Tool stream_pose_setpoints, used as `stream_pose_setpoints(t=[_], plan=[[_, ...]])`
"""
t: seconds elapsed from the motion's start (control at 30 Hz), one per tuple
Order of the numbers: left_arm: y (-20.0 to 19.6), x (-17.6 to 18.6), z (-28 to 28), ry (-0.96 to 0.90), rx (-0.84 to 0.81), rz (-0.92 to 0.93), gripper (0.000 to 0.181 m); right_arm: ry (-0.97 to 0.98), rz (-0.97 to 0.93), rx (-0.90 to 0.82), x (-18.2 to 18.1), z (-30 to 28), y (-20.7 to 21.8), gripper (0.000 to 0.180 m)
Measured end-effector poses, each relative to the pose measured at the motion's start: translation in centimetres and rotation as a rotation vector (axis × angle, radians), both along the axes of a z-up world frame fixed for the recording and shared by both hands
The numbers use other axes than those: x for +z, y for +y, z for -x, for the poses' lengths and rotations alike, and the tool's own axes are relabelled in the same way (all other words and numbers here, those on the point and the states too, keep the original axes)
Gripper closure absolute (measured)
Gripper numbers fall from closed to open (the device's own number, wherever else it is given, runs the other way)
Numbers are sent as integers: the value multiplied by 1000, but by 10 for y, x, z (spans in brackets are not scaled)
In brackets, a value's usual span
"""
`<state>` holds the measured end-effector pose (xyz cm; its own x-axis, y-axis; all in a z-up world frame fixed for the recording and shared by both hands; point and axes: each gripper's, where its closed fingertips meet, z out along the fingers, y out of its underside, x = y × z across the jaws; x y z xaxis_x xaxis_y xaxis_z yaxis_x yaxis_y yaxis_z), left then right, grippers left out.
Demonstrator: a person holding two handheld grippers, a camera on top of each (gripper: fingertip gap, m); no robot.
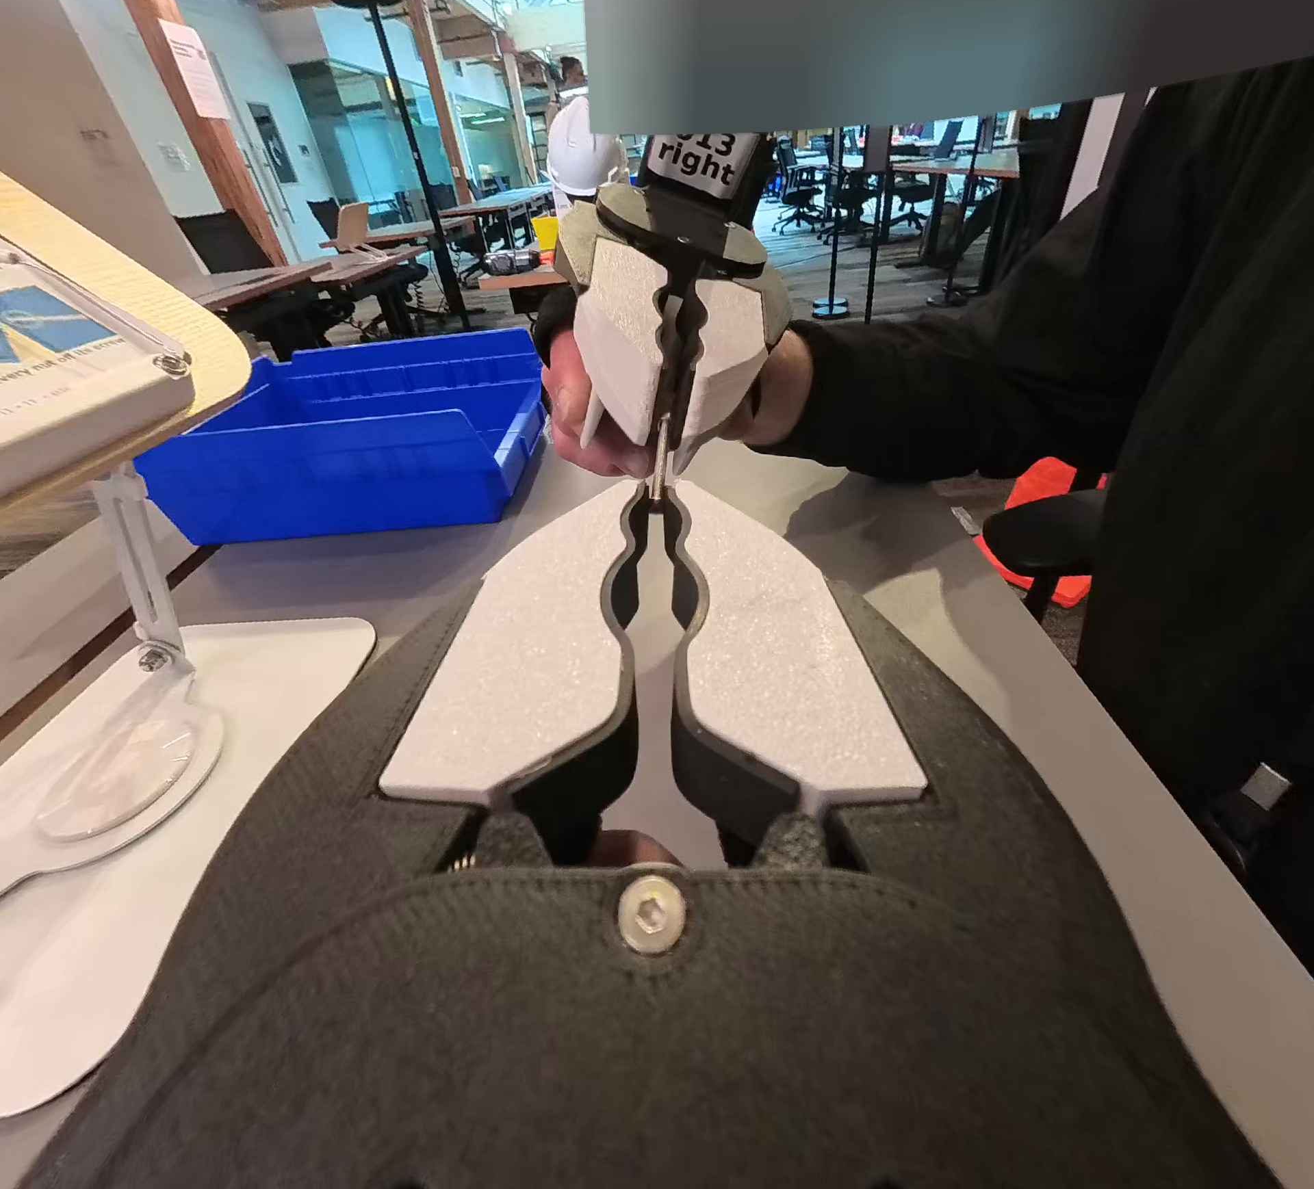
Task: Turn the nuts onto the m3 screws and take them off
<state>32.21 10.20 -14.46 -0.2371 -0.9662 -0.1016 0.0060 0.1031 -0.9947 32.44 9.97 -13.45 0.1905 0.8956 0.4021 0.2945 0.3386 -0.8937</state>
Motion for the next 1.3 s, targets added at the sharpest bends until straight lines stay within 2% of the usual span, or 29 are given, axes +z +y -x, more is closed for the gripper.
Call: stream_pose_setpoints(t=[0.13,0.27,0.5,0.6,0.77,1.3], plan=[[1,2,0,-7,42,-72,178,0,16,-6,-1,0,1,174],[5,0,0,21,144,-269,178,24,78,-24,-3,-1,3,174],[8,-4,-1,41,219,-428,178,140,273,-21,-6,-2,4,174],[8,-5,-2,42,220,-422,178,166,282,-25,-8,-3,3,171],[10,1,0,10,212,-353,178,174,218,-29,-4,-4,-1,150],[7,5,0,-12,194,-313,178,215,188,11,2,0,-7,151]])
